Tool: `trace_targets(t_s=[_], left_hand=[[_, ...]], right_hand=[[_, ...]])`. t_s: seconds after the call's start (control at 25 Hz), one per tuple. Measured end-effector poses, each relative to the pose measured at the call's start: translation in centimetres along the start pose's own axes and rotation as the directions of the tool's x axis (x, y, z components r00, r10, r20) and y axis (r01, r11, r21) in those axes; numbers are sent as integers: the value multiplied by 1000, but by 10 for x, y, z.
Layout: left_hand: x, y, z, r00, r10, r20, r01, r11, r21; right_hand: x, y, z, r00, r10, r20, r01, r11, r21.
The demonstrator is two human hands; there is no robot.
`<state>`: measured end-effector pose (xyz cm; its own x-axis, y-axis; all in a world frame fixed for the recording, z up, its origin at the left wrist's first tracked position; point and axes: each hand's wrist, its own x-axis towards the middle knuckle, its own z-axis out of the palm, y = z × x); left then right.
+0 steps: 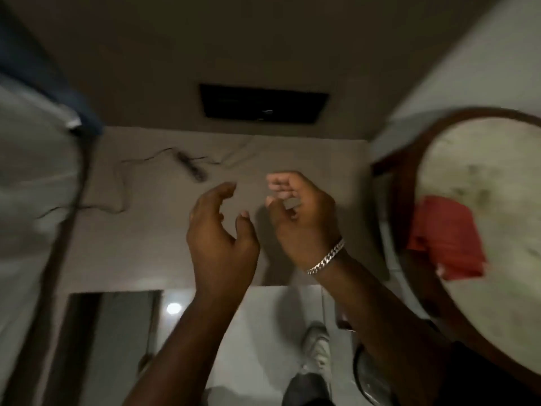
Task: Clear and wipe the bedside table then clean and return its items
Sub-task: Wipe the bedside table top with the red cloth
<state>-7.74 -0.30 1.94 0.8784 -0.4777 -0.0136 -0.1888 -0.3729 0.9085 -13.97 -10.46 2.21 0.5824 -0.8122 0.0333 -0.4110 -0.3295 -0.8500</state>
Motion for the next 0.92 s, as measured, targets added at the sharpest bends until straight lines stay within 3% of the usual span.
trace_targets(t_s=[0.16,0.28,0.36,0.44,0.52,0.64,0.8,0.88,0.92], left_hand=[[-60,54,126,951,-64,303,131,970,-205],[-91,77,200,903,-99,418,181,970,-162],[-95,81,232,896,-168,411,227,969,-98],[-93,78,250,907,-159,390,193,980,-51],[-95,75,256,913,-130,386,161,986,-51],[-87,64,240,921,-124,368,179,977,-118],[-35,17,197,975,-71,209,115,972,-205],[-5,-17,176,983,-41,179,65,989,-135],[14,-42,162,982,-37,187,42,999,-23]], right_hand=[[-2,67,-111,969,80,-233,-69,996,53],[-12,119,-176,871,26,-491,-85,991,-99],[-19,151,-201,833,107,-543,-246,950,-191],[-25,170,-207,811,301,-502,-438,881,-178],[-31,179,-200,793,370,-484,-501,848,-173],[-26,167,-178,829,287,-480,-389,913,-125],[17,141,-126,897,231,-377,-254,967,-11],[38,144,-99,922,217,-321,-234,972,-15],[46,149,-81,960,185,-211,-211,971,-111]])
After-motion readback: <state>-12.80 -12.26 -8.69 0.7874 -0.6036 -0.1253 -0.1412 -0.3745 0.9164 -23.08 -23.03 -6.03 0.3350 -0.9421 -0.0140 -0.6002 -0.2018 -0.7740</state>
